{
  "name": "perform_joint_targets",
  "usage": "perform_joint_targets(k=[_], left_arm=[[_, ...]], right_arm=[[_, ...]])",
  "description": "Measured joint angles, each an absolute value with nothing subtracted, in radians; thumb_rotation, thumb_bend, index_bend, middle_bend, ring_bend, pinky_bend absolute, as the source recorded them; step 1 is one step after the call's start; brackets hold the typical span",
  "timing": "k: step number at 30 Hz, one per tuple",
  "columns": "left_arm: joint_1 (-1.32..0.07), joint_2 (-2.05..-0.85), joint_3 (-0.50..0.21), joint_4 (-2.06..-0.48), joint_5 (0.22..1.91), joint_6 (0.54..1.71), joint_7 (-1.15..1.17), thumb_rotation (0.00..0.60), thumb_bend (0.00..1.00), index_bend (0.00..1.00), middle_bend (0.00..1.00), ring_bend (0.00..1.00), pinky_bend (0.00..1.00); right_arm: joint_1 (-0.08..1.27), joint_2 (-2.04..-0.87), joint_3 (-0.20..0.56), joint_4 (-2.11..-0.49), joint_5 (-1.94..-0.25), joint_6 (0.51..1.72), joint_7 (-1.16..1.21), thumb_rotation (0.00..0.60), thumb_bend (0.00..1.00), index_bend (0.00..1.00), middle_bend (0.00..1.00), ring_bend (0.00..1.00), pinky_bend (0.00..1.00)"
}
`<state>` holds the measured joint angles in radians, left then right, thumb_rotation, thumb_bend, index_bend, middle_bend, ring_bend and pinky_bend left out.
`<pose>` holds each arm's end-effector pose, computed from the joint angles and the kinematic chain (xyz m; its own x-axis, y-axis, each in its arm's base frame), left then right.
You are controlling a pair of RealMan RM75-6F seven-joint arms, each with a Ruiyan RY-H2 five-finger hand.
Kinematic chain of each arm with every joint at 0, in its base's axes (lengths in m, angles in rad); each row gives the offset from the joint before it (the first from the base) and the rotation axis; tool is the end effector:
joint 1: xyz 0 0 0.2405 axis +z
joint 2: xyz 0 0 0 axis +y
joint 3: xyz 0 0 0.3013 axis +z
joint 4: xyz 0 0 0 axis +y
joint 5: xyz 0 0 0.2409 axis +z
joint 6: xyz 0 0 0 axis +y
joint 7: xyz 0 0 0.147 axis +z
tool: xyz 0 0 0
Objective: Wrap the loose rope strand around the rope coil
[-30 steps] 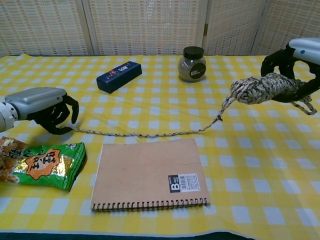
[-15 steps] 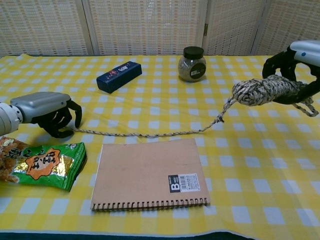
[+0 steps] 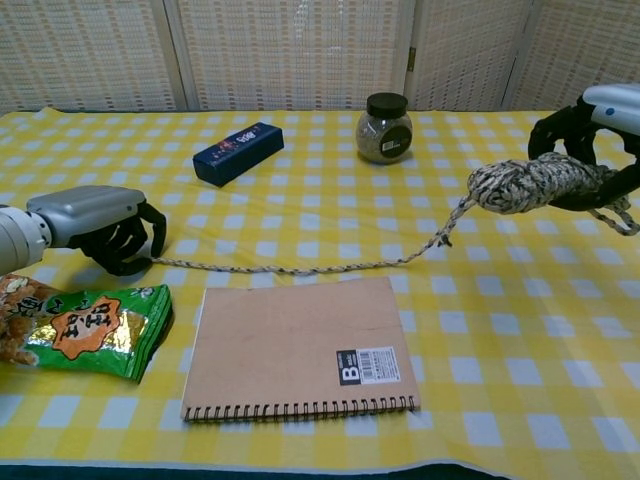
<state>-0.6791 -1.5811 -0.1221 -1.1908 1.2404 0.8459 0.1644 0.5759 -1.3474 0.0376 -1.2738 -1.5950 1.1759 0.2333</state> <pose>-0.2677 0.3959 -0.0503 0.5301 0.3184 0.7859 0.8396 -0.3264 -0.4341 -0.2874 -0.3610 0.0527 0.4032 -0.1493 0.9029 -0.8360 -0.4613 0.2971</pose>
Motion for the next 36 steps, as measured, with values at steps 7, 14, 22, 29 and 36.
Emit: perform_joint_targets(k=[7, 14, 22, 29, 36], left_arm=[[-0.680, -1.595, -0.118, -1.176, 1.236, 0.847, 0.164, 0.600, 0.48, 0.57, 0.83, 0.75, 0.73], [-0.677, -1.610, -0.121, -1.153, 1.240, 0.862, 0.130, 0.600, 0.49, 0.63, 0.85, 0.77, 0.74], [-0.663, -1.589, -0.136, -1.166, 1.268, 0.904, 0.030, 0.600, 0.50, 0.65, 0.87, 0.79, 0.74], [-0.649, -1.472, -0.168, -1.292, 1.296, 0.962, -0.026, 0.600, 0.50, 0.65, 0.87, 0.79, 0.74], [-0.664, -1.313, -0.230, -1.479, 1.308, 0.987, -0.031, 0.600, 0.51, 0.65, 0.87, 0.79, 0.74]], right_arm=[[0.576, -1.348, 0.039, -1.272, -1.594, 1.174, 0.234, 0.600, 0.62, 0.84, 0.65, 0.69, 0.56], [0.573, -1.350, 0.040, -1.269, -1.596, 1.180, 0.240, 0.600, 0.63, 0.85, 0.66, 0.70, 0.56], [0.564, -1.341, 0.048, -1.284, -1.600, 1.213, 0.271, 0.600, 0.64, 0.86, 0.67, 0.71, 0.57], [0.562, -1.331, 0.053, -1.334, -1.623, 1.244, 0.330, 0.600, 0.64, 0.88, 0.70, 0.73, 0.62], [0.603, -1.340, 0.061, -1.422, -1.648, 1.213, 0.345, 0.600, 0.64, 0.90, 0.72, 0.75, 0.64]])
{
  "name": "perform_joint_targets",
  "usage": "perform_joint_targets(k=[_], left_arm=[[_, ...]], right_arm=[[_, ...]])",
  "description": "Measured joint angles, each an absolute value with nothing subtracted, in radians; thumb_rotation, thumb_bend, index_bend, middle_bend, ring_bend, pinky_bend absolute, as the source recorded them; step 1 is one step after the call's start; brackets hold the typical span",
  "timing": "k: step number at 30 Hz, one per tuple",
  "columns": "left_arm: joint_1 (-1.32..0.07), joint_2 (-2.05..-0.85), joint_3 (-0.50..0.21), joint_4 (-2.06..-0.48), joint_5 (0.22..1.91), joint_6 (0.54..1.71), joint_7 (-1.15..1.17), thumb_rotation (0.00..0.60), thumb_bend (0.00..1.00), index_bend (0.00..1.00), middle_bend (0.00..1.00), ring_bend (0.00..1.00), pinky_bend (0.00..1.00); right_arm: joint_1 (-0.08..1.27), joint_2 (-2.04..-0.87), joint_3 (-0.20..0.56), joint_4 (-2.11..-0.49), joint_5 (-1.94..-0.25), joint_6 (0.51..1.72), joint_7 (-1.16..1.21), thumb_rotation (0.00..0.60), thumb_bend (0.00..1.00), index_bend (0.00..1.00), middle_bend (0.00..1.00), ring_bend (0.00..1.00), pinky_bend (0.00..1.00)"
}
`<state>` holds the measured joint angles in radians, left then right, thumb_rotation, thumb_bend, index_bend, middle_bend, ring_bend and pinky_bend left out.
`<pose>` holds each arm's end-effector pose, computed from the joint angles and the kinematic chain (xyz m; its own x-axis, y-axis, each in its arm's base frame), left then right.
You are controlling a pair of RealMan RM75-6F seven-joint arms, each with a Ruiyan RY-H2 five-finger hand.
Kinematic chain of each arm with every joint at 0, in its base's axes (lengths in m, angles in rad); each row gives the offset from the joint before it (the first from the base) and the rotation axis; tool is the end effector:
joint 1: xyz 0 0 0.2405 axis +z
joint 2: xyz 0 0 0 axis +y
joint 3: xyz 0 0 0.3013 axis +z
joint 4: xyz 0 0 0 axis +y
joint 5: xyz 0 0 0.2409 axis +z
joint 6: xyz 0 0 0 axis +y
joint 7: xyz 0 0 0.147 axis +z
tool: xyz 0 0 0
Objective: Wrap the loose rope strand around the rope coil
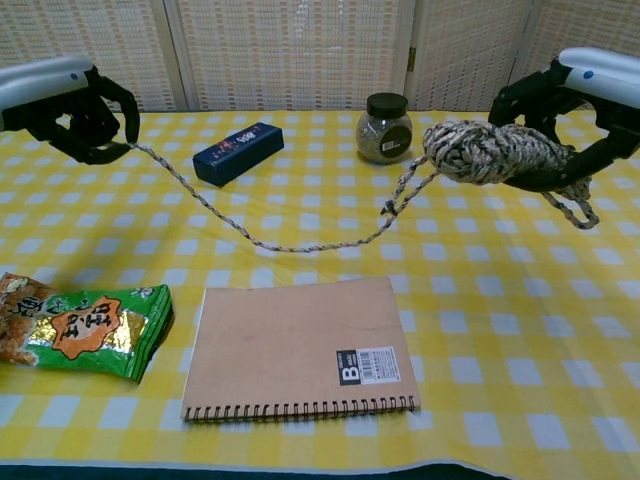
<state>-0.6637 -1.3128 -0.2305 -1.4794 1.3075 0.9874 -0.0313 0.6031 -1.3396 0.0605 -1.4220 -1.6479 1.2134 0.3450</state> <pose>-0.2170 0.4083 0.0602 0.3109 0.1583 0.9372 0.9057 -0.3483 -0.2416 -0.2334 -0.3485 0.0427 0.2036 -0.2218 0.9536 -0.8417 -0.5372 0.0548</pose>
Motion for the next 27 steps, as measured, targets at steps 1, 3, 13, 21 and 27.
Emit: perform_joint_targets(k=[1, 3, 13, 21, 27], left_arm=[[-0.670, -1.288, -0.245, -1.513, 1.306, 0.989, -0.027, 0.600, 0.51, 0.65, 0.87, 0.79, 0.74], [-0.681, -1.254, -0.266, -1.562, 1.301, 0.988, -0.016, 0.600, 0.51, 0.65, 0.87, 0.79, 0.74], [-0.788, -1.192, -0.346, -1.773, 1.209, 0.962, 0.170, 0.600, 0.51, 0.65, 0.87, 0.79, 0.74], [-0.866, -1.209, -0.378, -1.898, 1.126, 0.958, 0.264, 0.600, 0.51, 0.65, 0.87, 0.79, 0.74], [-0.888, -1.214, -0.381, -1.986, 1.106, 0.977, 0.288, 0.600, 0.51, 0.65, 0.87, 0.79, 0.74]], right_arm=[[0.611, -1.342, 0.063, -1.436, -1.648, 1.202, 0.342, 0.600, 0.64, 0.91, 0.72, 0.75, 0.65], [0.631, -1.351, 0.070, -1.468, -1.646, 1.173, 0.325, 0.600, 0.64, 0.91, 0.73, 0.76, 0.65], [0.704, -1.428, 0.125, -1.569, -1.536, 1.044, 0.244, 0.600, 0.65, 0.93, 0.74, 0.77, 0.66], [0.742, -1.496, 0.177, -1.606, -1.395, 0.968, 0.203, 0.600, 0.66, 0.93, 0.74, 0.77, 0.66], [0.763, -1.567, 0.228, -1.611, -1.281, 0.938, 0.200, 0.600, 0.69, 0.95, 0.77, 0.80, 0.68]])
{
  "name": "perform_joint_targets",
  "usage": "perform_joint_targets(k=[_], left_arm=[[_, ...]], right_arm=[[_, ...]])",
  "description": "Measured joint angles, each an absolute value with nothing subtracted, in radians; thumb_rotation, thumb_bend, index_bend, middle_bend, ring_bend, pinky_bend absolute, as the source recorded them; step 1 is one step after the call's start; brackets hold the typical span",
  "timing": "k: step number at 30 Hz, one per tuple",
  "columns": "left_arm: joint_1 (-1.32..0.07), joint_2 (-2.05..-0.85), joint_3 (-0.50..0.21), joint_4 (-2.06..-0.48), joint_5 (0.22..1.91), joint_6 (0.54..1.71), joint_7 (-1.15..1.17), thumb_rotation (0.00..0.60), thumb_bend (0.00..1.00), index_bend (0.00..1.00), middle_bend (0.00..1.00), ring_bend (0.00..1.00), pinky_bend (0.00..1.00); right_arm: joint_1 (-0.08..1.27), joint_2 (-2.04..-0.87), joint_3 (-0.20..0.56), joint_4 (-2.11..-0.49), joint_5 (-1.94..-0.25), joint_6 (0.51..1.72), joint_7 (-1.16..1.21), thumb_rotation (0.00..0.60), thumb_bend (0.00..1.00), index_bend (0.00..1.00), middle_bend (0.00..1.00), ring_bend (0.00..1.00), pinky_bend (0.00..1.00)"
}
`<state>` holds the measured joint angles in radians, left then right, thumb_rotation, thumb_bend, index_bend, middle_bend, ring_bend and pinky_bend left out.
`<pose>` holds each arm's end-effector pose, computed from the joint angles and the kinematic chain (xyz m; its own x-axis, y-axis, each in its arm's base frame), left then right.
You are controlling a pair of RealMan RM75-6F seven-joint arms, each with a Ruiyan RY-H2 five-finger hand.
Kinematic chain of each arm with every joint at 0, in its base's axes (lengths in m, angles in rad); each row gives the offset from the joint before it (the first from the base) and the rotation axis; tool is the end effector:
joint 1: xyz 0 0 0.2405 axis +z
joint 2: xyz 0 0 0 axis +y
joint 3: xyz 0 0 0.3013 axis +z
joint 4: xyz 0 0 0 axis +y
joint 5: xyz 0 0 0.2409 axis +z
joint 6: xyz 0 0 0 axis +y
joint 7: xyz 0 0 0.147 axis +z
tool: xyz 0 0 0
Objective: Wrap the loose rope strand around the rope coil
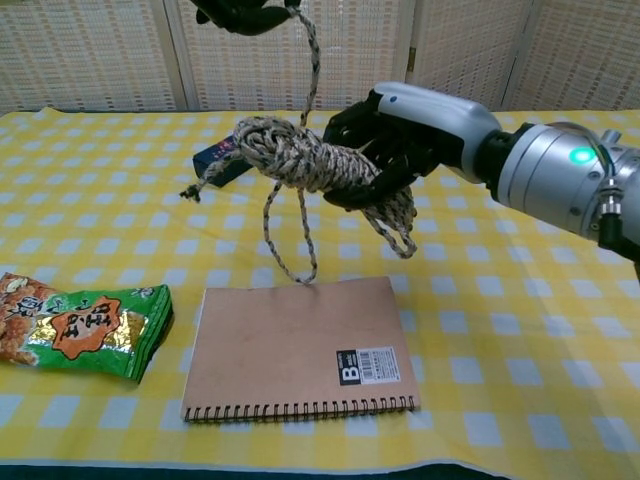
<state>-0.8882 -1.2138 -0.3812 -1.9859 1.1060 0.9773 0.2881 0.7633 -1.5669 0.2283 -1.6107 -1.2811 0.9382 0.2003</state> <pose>-0.0165 0.3680 0.0794 0.2430 0.1616 0.9565 0.7757 -0.6244 -0.0916 -0.1056 -0.3572 -0.0529 -0.0632 -0.4895 0.8697 -0.8836 -0.3776 -0.2767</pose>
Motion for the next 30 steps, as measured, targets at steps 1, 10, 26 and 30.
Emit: perform_joint_targets(k=[1, 10, 26, 30], left_arm=[[-0.889, -1.214, -0.378, -2.002, 1.109, 0.982, 0.288, 0.600, 0.51, 0.65, 0.87, 0.79, 0.74], [-0.872, -1.217, -0.337, -2.052, 1.166, 1.026, 0.260, 0.600, 0.51, 0.65, 0.87, 0.78, 0.74], [-0.739, -1.191, -0.212, -1.992, 1.380, 1.114, 0.068, 0.600, 0.52, 0.65, 0.87, 0.78, 0.74], [-0.695, -1.183, -0.166, -1.940, 1.425, 1.142, 0.015, 0.600, 0.52, 0.65, 0.87, 0.78, 0.74]], right_arm=[[0.766, -1.584, 0.238, -1.608, -1.265, 0.936, 0.205, 0.600, 0.69, 0.95, 0.77, 0.80, 0.68], [0.764, -1.730, 0.296, -1.531, -1.210, 0.984, 0.298, 0.600, 0.70, 0.95, 0.77, 0.79, 0.68], [0.714, -1.888, 0.482, -1.422, -1.161, 1.172, 0.536, 0.600, 0.71, 0.96, 0.77, 0.79, 0.69], [0.700, -1.870, 0.512, -1.433, -1.152, 1.166, 0.593, 0.600, 0.71, 0.96, 0.77, 0.78, 0.69]])
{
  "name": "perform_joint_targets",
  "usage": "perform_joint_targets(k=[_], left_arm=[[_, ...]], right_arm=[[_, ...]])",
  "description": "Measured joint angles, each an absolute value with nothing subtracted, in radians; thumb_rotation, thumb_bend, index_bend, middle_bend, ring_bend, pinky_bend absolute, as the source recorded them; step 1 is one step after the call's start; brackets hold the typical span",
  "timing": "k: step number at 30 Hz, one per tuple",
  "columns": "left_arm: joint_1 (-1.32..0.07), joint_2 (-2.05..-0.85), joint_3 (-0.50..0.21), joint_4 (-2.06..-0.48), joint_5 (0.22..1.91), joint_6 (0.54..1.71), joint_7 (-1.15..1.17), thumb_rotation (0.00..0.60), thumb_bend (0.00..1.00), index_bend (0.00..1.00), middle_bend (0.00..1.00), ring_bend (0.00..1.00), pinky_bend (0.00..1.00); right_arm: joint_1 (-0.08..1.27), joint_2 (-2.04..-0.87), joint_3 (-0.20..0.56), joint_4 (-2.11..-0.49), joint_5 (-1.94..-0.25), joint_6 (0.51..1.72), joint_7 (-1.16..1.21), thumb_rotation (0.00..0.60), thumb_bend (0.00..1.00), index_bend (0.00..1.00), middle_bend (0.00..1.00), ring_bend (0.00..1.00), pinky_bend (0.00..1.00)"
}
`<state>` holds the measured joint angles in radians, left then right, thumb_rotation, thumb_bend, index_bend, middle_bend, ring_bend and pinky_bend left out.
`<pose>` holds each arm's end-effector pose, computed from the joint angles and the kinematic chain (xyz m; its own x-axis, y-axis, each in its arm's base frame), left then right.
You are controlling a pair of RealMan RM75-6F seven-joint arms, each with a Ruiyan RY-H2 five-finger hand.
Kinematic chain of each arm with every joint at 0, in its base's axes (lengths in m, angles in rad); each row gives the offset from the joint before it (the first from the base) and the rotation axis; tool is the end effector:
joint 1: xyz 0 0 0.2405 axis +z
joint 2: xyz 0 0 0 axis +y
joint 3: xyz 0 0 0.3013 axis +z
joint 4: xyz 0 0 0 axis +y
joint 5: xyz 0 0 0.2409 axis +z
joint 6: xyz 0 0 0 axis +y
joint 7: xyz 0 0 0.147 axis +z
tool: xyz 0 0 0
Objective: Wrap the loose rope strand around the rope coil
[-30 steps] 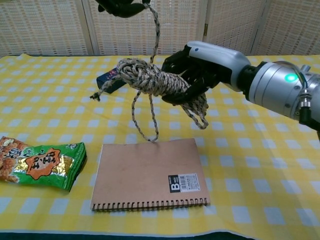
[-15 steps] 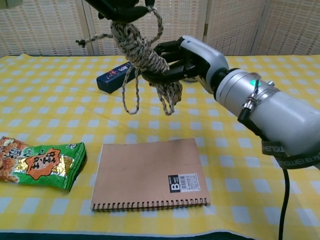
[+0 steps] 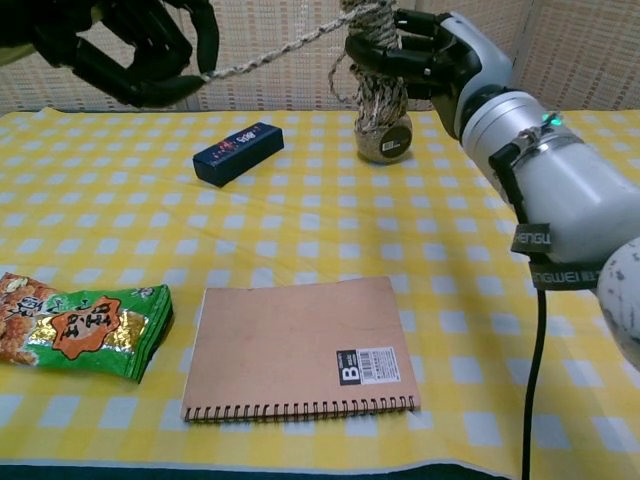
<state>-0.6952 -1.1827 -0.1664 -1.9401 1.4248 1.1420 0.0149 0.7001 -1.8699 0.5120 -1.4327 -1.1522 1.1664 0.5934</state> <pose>-0.1118 0.3253 0.0769 0.1675 0.2119 0.9628 0.8168 -0.5767 -0.0152 -0.0866 -0.3984 -0.0588 -0.7892 -0.2051 0.5789 -0.5644 -0.1295 -0.8153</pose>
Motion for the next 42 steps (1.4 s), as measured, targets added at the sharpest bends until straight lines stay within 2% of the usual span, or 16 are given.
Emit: perform_joint_targets(k=[11, 22, 34, 42], left_arm=[[-0.645, -1.195, -0.115, -1.768, 1.382, 1.105, -0.077, 0.600, 0.53, 0.65, 0.87, 0.78, 0.74], [-0.659, -1.243, -0.135, -1.621, 1.236, 1.004, -0.054, 0.600, 0.53, 0.65, 0.87, 0.77, 0.74], [-0.687, -1.303, -0.198, -1.499, 1.109, 0.999, 0.081, 0.600, 0.53, 0.65, 0.87, 0.77, 0.74], [-0.726, -1.311, -0.230, -1.477, 1.106, 0.991, 0.132, 0.600, 0.53, 0.65, 0.87, 0.77, 0.74]], right_arm=[[0.640, -1.762, 0.532, -1.499, -1.191, 1.149, 0.749, 0.600, 0.71, 0.96, 0.77, 0.78, 0.70], [0.604, -1.684, 0.511, -1.521, -1.245, 1.133, 0.865, 0.600, 0.71, 0.97, 0.78, 0.79, 0.70], [0.585, -1.610, 0.452, -1.530, -1.322, 1.119, 0.899, 0.600, 0.71, 0.98, 0.78, 0.80, 0.71], [0.598, -1.541, 0.353, -1.526, -1.452, 1.094, 0.883, 0.600, 0.71, 0.98, 0.78, 0.80, 0.71]])
